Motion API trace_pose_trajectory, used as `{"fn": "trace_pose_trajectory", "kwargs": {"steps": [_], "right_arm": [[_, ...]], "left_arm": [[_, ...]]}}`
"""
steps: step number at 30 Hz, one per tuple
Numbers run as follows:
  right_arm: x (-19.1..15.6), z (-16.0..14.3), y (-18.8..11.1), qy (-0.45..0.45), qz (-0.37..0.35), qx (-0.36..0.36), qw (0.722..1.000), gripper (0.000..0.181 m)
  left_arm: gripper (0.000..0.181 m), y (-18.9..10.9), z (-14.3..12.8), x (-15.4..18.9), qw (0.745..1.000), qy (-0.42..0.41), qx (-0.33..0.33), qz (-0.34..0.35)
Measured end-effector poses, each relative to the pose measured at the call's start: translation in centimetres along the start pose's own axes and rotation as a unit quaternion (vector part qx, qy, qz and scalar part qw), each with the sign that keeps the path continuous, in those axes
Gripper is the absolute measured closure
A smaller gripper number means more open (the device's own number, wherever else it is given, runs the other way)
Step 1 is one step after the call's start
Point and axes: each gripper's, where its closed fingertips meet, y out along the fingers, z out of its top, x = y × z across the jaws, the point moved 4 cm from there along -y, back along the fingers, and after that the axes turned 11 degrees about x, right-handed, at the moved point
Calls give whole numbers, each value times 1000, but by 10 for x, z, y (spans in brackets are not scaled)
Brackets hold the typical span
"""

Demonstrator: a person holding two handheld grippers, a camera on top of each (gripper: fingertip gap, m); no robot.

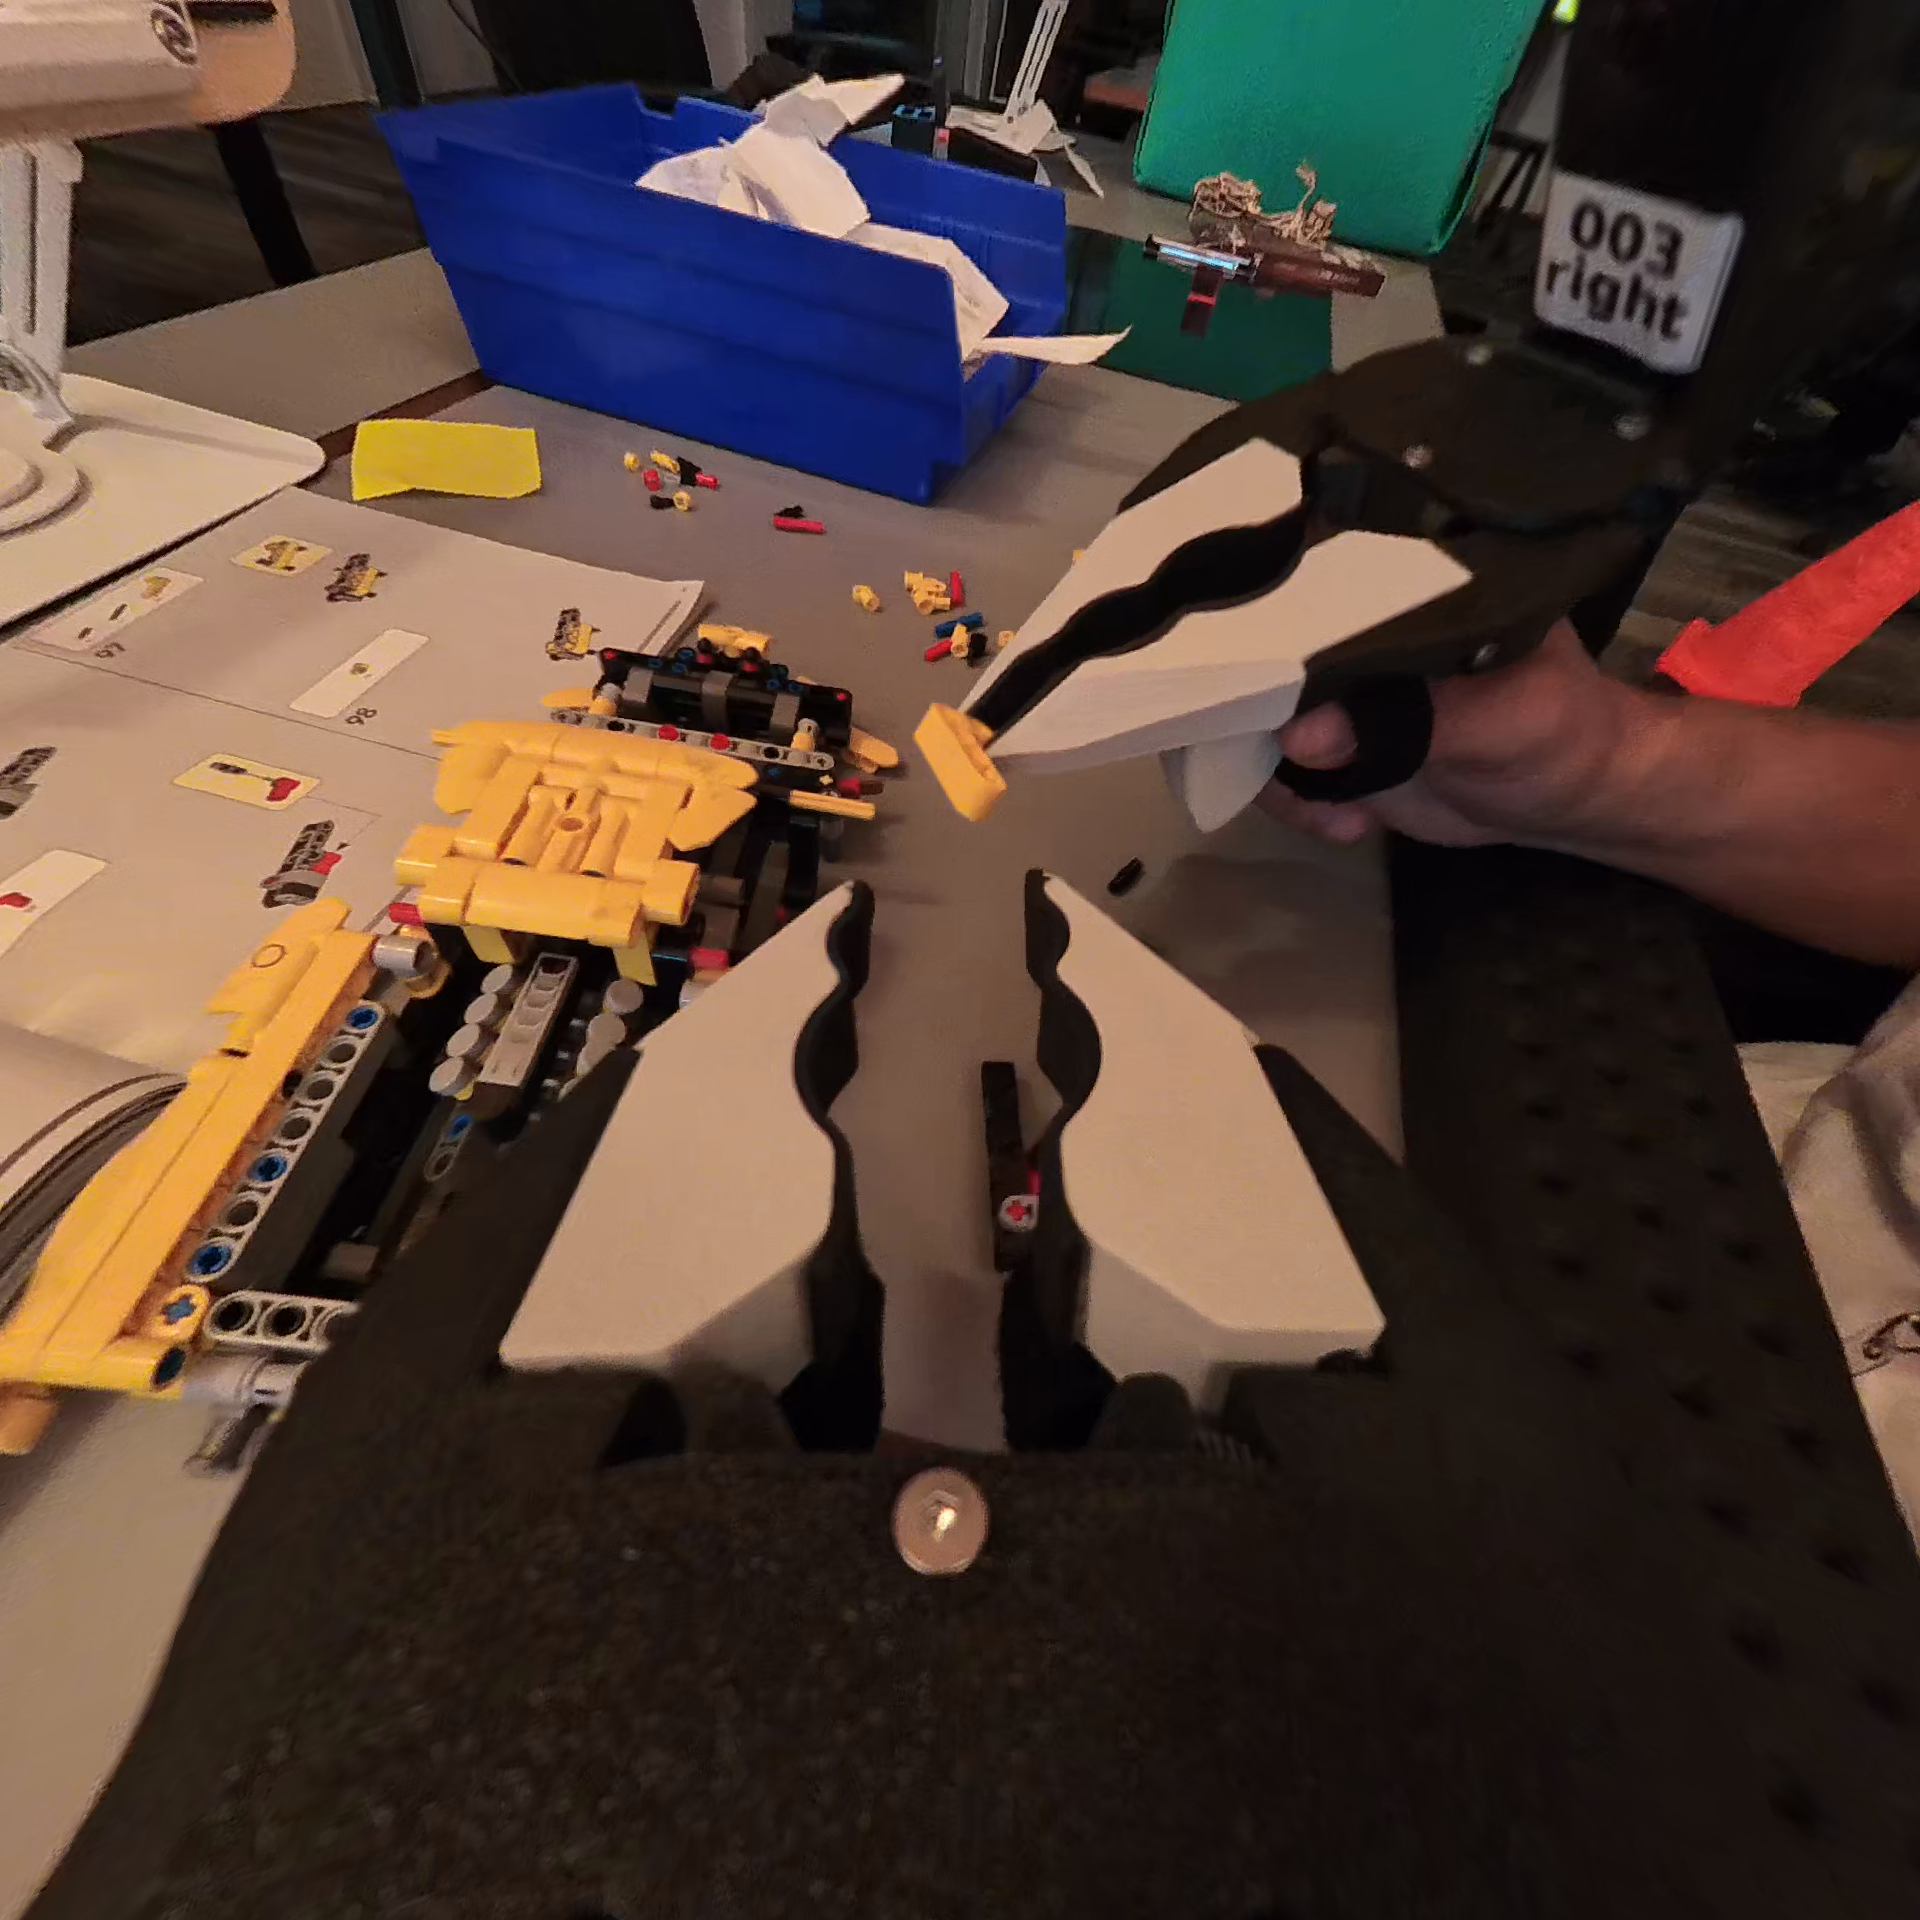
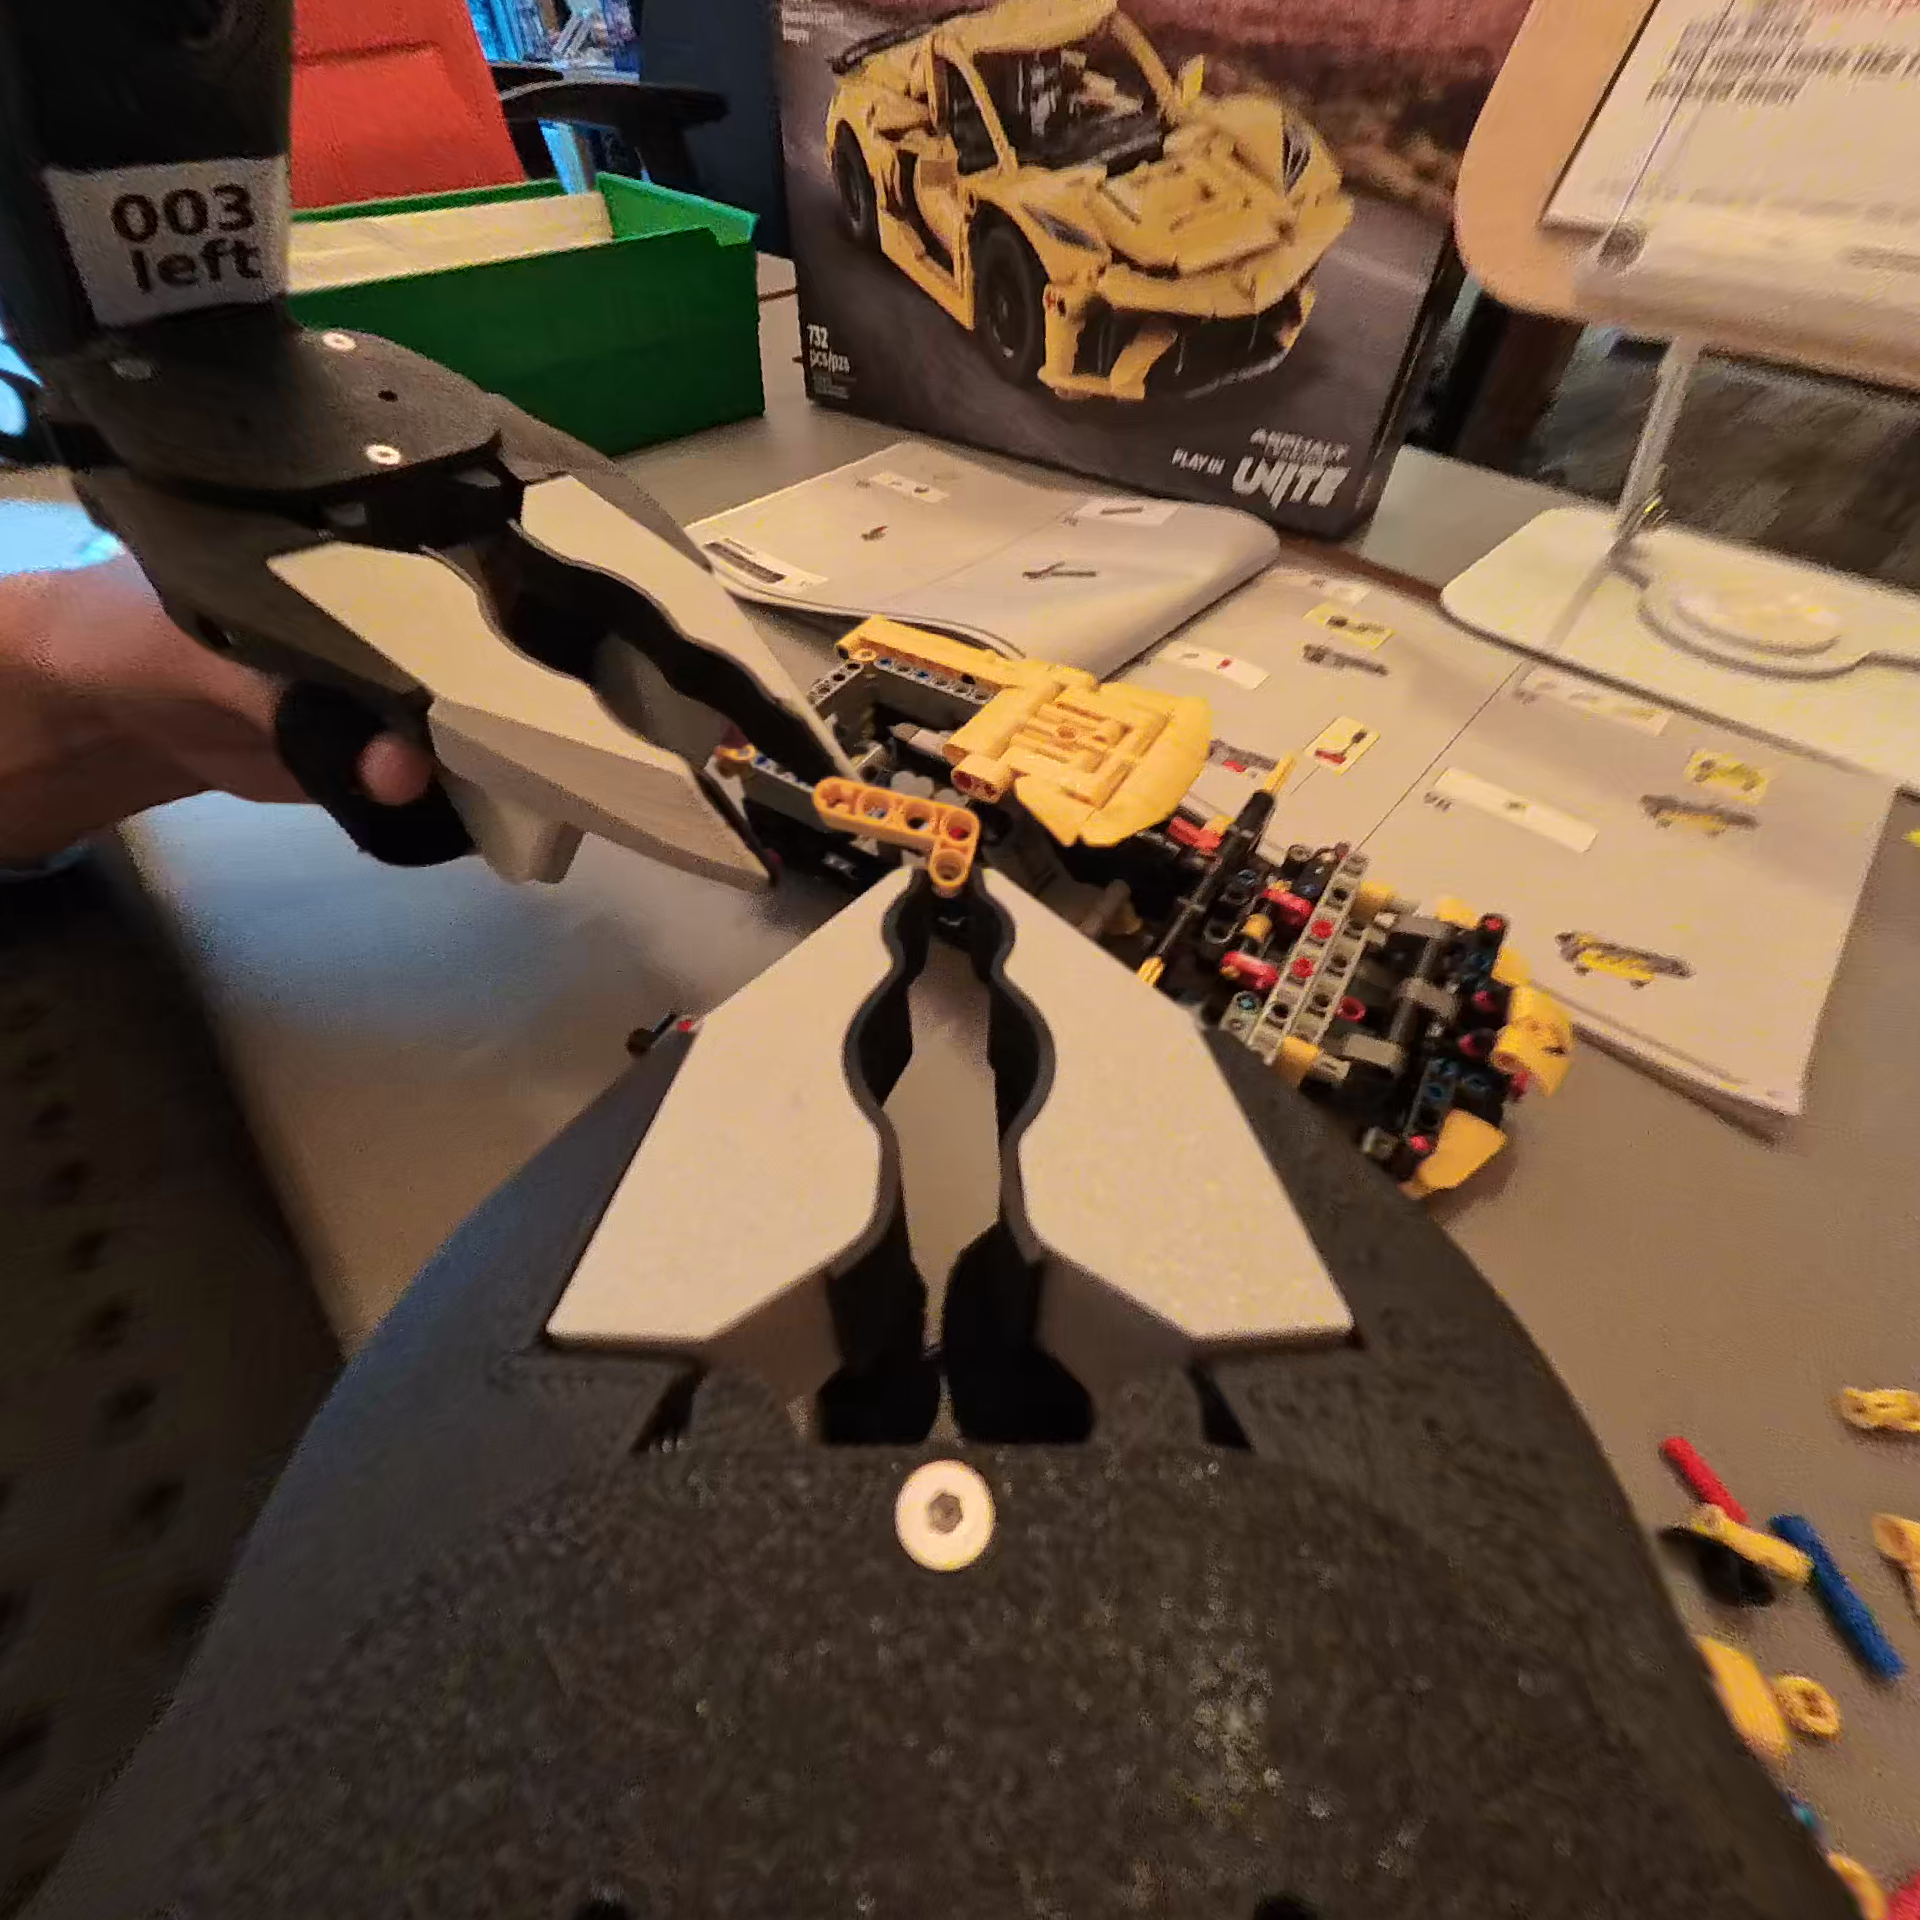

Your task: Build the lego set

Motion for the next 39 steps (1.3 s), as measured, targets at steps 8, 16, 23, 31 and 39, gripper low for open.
{"fn": "trace_pose_trajectory", "kwargs": {"steps": [8,16,23,31,39], "right_arm": [[-14,15,-5,-168,-45,44,984,176],[-19,16,-6,-195,-49,51,978,176],[-15,13,-6,-130,-39,60,989,166],[0,34,-7,269,82,147,948,159],[-5,46,2,419,203,183,866,160]], "left_arm": [[152,1,20,13,982,-152,75,-80],[173,1,17,10,974,-195,71,-91],[174,0,20,5,998,-13,66,1],[173,-4,38,1,932,307,87,172],[174,0,47,23,875,424,103,210]]}}
